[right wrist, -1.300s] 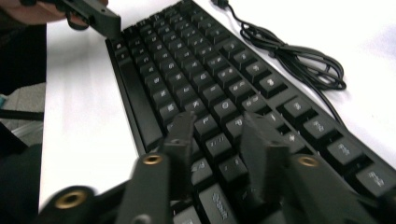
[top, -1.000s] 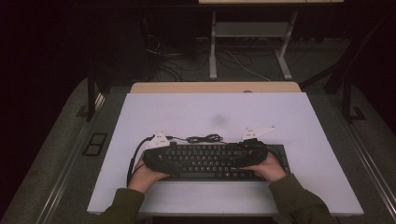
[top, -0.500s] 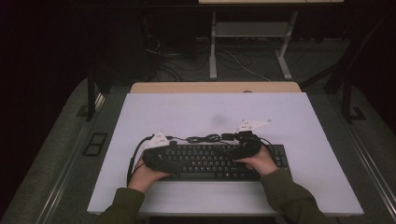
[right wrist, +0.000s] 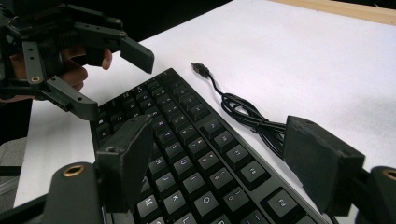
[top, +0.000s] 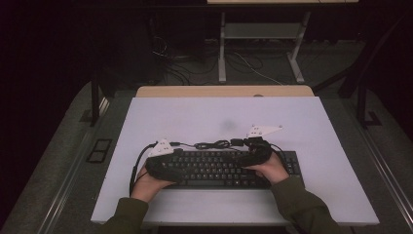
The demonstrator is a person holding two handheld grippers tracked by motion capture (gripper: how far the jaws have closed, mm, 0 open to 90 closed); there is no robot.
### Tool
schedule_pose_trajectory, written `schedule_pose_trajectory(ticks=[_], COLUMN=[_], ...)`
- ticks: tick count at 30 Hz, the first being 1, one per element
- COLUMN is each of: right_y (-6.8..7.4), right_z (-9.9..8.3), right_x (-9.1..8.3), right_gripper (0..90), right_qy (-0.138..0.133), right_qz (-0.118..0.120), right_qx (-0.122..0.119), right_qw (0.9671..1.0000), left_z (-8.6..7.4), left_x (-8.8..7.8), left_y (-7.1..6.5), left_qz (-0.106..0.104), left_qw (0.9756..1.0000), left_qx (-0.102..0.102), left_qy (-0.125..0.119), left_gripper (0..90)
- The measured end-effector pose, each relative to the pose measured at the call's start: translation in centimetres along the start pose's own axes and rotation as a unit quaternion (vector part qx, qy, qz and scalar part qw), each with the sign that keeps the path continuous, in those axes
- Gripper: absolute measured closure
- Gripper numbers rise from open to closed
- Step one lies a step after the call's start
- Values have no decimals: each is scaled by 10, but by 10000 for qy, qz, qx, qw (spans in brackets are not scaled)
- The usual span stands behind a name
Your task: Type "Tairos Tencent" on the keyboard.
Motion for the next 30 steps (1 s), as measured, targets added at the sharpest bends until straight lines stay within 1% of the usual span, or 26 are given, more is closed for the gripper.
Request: schedule_pose_trajectory(ticks=[4, 8, 10, 14, 17, 21, 22, 23, 30], right_y=[0, 0, 1, 2, 2, 1, 1, 1, 0], right_z=[0, 0, -1, -2, -1, -1, -1, -1, -1], right_x=[-1, 0, 1, 2, 1, 0, -1, -1, -1], right_gripper=[245, 245, 245, 245, 245, 245, 246, 246, 245], right_qy=[-6, -8, 13, 35, 8, 0, 1, 1, -9], right_qz=[-7, -8, -13, -15, -17, -35, -32, -32, -36], right_qx=[15, 3, -17, -49, -56, -35, -34, -34, -32], right_qw=[10000, 10000, 10000, 10000, 10000, 10000, 10000, 10000, 10000], left_z=[-2, -7, -10, -14, -15, -20, -21, -21, -27], left_x=[-5, -11, -14, -18, -20, -17, -16, -15, -11], left_y=[3, 4, 5, 7, 9, 10, 11, 11, 13], left_qz=[44, 78, 102, 134, 176, 146, 138, 120, 103], left_qw=[10000, 9999, 9999, 9998, 9998, 9999, 9999, 9999, 9997], left_qx=[-24, -52, -45, -70, -55, -57, -56, -61, -71], left_qy=[-33, -78, -60, -86, -119, 22, 56, 56, 227], left_gripper=[178, 225, 252, 357, 473, 641, 669, 669, 818])
Point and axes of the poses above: each handheld gripper's, and its own axes: x roughly forward along the jaws, z roughly out of its top, y roughly to its left, the point moved 9 cm from there along x, roughly forward along the jaws, and after that the axes turned 11 degrees about y, right-handed, at the moved point
